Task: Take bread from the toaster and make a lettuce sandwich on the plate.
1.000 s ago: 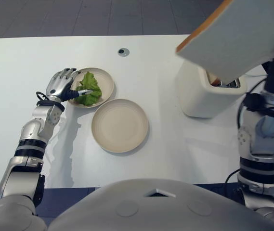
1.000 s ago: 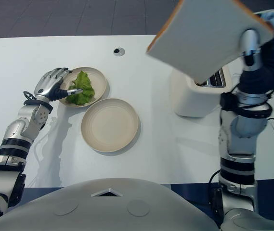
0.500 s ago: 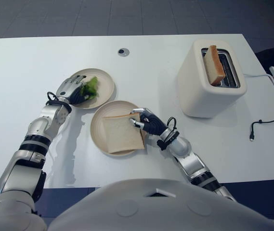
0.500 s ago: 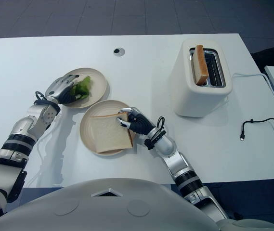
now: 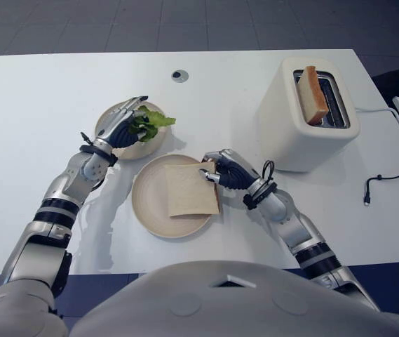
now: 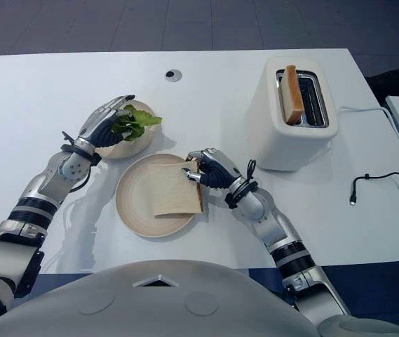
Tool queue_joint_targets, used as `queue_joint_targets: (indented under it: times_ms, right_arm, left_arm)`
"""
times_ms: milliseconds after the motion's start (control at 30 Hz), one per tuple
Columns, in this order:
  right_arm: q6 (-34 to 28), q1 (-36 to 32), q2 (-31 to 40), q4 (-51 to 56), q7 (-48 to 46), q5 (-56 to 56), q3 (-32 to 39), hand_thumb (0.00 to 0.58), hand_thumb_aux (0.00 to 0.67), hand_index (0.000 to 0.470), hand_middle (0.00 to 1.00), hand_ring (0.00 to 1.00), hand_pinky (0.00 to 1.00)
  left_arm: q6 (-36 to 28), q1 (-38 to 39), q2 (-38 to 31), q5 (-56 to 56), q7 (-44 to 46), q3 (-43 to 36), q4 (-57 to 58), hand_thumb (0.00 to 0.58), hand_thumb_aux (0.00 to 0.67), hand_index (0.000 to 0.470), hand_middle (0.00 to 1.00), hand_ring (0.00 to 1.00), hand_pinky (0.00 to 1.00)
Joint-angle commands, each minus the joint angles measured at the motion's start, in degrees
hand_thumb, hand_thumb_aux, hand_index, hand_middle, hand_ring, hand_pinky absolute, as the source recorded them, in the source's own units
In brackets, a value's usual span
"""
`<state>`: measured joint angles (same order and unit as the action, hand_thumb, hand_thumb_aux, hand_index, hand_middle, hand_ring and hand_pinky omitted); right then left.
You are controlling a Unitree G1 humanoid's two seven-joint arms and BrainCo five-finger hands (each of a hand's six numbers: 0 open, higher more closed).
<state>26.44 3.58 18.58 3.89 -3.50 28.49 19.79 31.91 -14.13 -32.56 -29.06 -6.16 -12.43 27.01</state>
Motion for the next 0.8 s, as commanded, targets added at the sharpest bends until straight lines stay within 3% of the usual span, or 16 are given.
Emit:
queue_joint_targets:
  times_ms: [33,167,300,533,800]
  right_arm:
    - [-0.3,-0.1,-0.7,-2.5,2.4,1.8,-1.0,0.000,0.000,0.000,0.64,0.64,0.64]
    - [0.7,-0.8,1.6,-2.9,4.0,10.2,1.9,0.000,0.000,0.000,0.51,0.51,0.51]
    - [0.9,-1.8,2.6,-0.9,7.6,16.0,3.1,0.000,0.000,0.000,0.50,0.50,0.50]
    - [-2.3,-1.6,0.4,-4.9,12.2,3.4,-9.4,0.000,0.000,0.000,0.49,0.49,0.49]
    - [-1.6,-0.4,-1.4,-8.9,10.4,-4.4,-12.4,0.000,0.000,0.000,0.49,0.49,0.49]
  left_arm:
    - [3.4,1.9,0.5,5.5,3.5,1.4,-3.5,0.580,0.670,0.470,0.00,0.00,0.00]
    - [6.7,3.8,0.8,11.4,7.5,2.5,-7.2,0.580,0.670,0.470,0.00,0.00,0.00]
    - [8.4,4.6,0.5,13.7,10.4,3.0,-9.1,0.580,0.670,0.470,0.00,0.00,0.00]
    - [14.5,8.7,-1.3,11.0,18.6,-2.1,-12.4,0.580,0.670,0.470,0.00,0.00,0.00]
    - [13.7,11.2,-1.3,4.8,22.5,-5.8,-10.8,0.580,0.670,0.470,0.00,0.00,0.00]
